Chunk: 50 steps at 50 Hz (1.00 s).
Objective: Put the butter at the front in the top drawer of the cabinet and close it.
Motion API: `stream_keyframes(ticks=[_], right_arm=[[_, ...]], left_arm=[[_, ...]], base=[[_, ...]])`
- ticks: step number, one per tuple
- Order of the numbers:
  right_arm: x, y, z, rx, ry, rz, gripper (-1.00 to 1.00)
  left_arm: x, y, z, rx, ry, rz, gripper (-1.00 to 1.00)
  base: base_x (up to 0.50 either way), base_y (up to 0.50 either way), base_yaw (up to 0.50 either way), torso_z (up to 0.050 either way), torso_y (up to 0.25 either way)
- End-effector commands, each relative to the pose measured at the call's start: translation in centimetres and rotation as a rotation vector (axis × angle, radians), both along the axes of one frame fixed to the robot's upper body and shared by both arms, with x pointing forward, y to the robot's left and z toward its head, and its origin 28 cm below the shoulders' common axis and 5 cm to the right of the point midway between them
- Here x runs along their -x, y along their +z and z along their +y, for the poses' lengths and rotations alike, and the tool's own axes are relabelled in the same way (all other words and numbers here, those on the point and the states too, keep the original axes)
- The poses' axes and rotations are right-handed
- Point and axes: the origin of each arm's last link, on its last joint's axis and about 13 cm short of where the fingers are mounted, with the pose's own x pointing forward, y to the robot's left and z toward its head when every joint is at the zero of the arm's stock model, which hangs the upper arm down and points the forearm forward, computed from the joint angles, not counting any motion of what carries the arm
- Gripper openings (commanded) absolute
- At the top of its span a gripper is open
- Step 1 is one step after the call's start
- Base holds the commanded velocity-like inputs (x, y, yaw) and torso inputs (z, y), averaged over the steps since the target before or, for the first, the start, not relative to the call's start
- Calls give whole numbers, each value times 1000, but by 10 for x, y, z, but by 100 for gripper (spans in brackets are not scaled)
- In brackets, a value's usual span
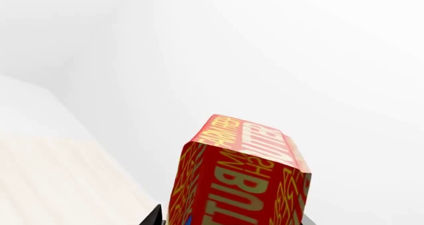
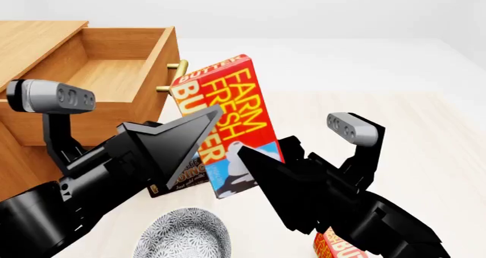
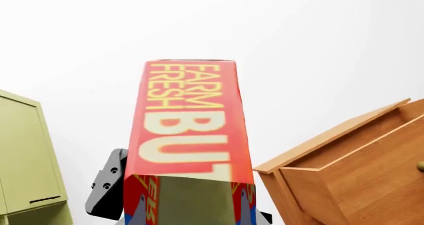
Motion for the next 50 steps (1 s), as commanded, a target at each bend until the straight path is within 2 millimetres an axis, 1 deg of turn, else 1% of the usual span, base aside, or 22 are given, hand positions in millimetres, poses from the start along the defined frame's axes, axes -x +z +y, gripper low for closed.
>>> stream_keyframes(ticks=[1, 10, 11, 19, 34, 50], right_arm=[[-1, 5, 1, -26, 13, -28, -100], [-1, 5, 0, -17, 0, -37, -100], [-1, 5, 0, -16, -1, -38, 100], [2, 5, -2, -13, -7, -41, 100], [-1, 5, -1, -7, -22, -37, 100], [11, 4, -17, 1, -141, -40, 100]], left_arm=[[0, 0, 1, 6, 7, 5, -100], [1, 1, 2, 11, 22, -4, -100], [1, 1, 2, 12, 24, -5, -100], [3, 2, 3, 17, 37, -9, -100], [0, 6, 4, 24, 52, -14, -100], [1, 24, 8, 8, 79, -55, -100]], base=[[0, 0, 0, 0, 0], [0, 0, 0, 1, 1], [0, 0, 0, 0, 0], [0, 0, 0, 0, 0], [0, 0, 0, 1, 1], [0, 0, 0, 1, 1]])
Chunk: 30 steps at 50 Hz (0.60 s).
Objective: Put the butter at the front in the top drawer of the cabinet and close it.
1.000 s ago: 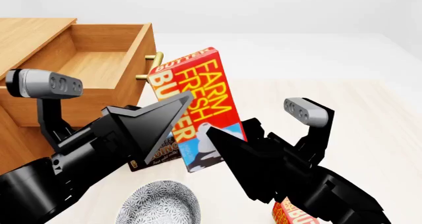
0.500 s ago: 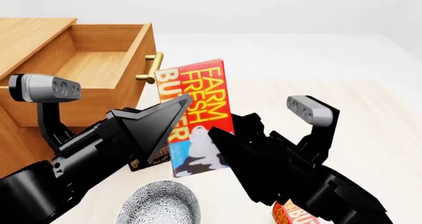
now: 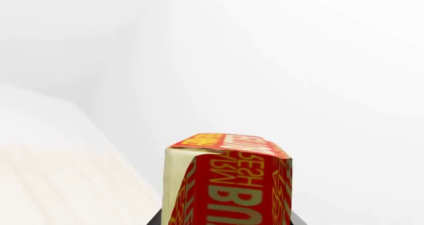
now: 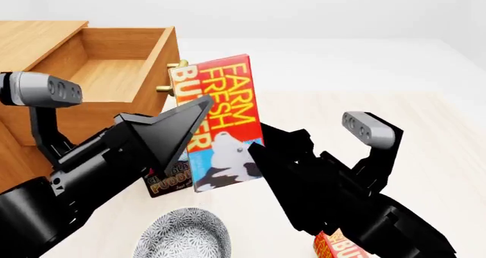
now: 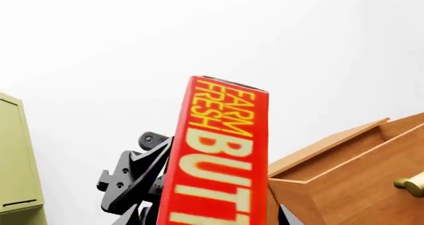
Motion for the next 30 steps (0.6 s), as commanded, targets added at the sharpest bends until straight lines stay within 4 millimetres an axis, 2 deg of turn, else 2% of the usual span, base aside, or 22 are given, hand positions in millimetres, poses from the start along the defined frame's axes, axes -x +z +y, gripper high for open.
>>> stream_keyframes(ticks=[1, 13, 30], right_arm=[[7, 0, -10, 0, -70, -5, 100], [17, -1, -24, 16, -164, -19, 100], [34, 3, -38, 92, -486, -100, 100]], left_arm=[[2, 18, 3, 35, -4, -37, -100], [4, 27, 2, 16, 1, -56, -100], [4, 42, 4, -21, 31, -81, -100]], base=[[0, 0, 0, 0, 0], [0, 0, 0, 0, 1], [0, 0, 0, 1, 1]])
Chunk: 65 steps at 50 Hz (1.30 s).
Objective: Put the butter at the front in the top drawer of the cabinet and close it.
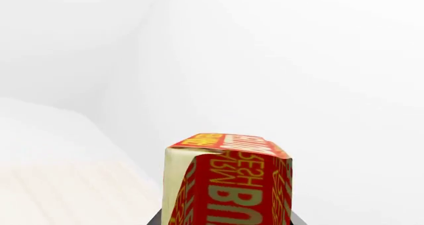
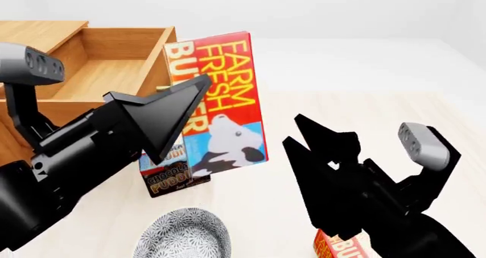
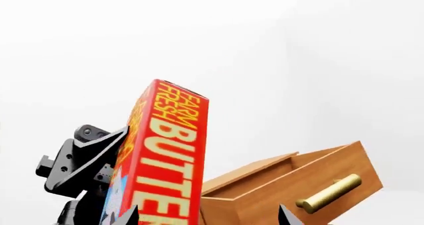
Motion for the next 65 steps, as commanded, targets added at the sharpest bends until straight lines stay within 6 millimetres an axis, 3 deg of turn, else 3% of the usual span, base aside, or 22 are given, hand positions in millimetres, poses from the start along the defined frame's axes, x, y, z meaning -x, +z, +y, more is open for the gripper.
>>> stream_keyframes(ticks=[1, 15, 32, 55, 65], right_arm=[[11, 2, -8, 48, -184, -37, 100], [19, 9, -11, 123, -529, -83, 100], [8, 7, 4, 223, -796, -157, 100], [-3, 7, 13, 257, -834, -163, 100], [-3, 7, 16, 265, -827, -166, 100]], left_arm=[[2, 17, 2, 20, -1, -28, -100], [2, 34, 1, -16, 34, -48, -100], [5, 63, 4, -91, 132, -75, -100], [0, 111, 14, -236, 298, -132, -100], [-6, 121, 19, -280, 355, -137, -100]], base=[[0, 0, 0, 0, 0], [0, 0, 0, 1, 1], [0, 0, 0, 0, 1], [0, 0, 0, 0, 1], [0, 0, 0, 1, 1]])
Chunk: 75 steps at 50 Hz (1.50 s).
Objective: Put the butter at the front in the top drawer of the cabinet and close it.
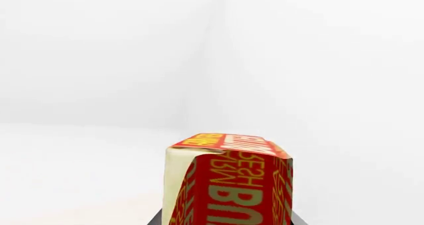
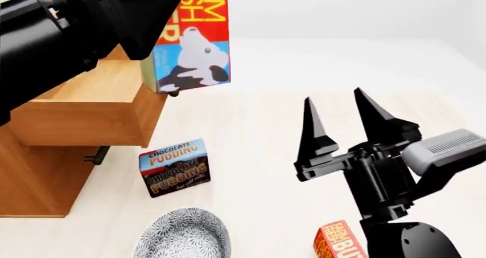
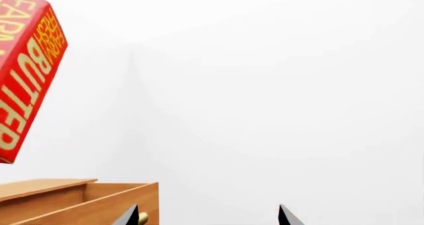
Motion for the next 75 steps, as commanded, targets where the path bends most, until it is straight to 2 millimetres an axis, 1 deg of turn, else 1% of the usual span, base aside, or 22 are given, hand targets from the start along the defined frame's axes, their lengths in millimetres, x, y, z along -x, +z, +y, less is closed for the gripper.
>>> stream_keyframes(ticks=[1, 17, 28, 35, 52, 66, 75], right_arm=[[-1, 0, 4, 11, -5, -2, 100], [0, 0, 4, 20, -14, -9, 100], [1, 1, 3, 41, -17, -10, 100], [1, 2, 2, 64, -27, -13, 100], [-6, 8, 3, 90, -42, -25, 100], [-11, 5, 3, 71, -41, -27, 100], [-14, 5, 3, 73, -41, -27, 100]], left_arm=[[-3, 25, 8, -23, 77, -44, -100], [-14, 47, 18, -113, 191, -43, -100], [-33, 56, 21, -164, 258, -32, -100], [-47, 54, 24, -229, 316, -20, -100], [-84, 48, 36, -314, 434, 63, -100], [-104, 56, 45, -371, 515, 91, -100], [-115, 58, 49, -418, 543, 95, -100]], base=[[0, 0, 0, 0, 0], [0, 0, 0, 0, 1], [0, 0, 0, 1, 1], [0, 0, 0, 0, 1], [0, 0, 0, 1, 1], [0, 0, 0, 1, 2], [0, 0, 0, 0, 1]])
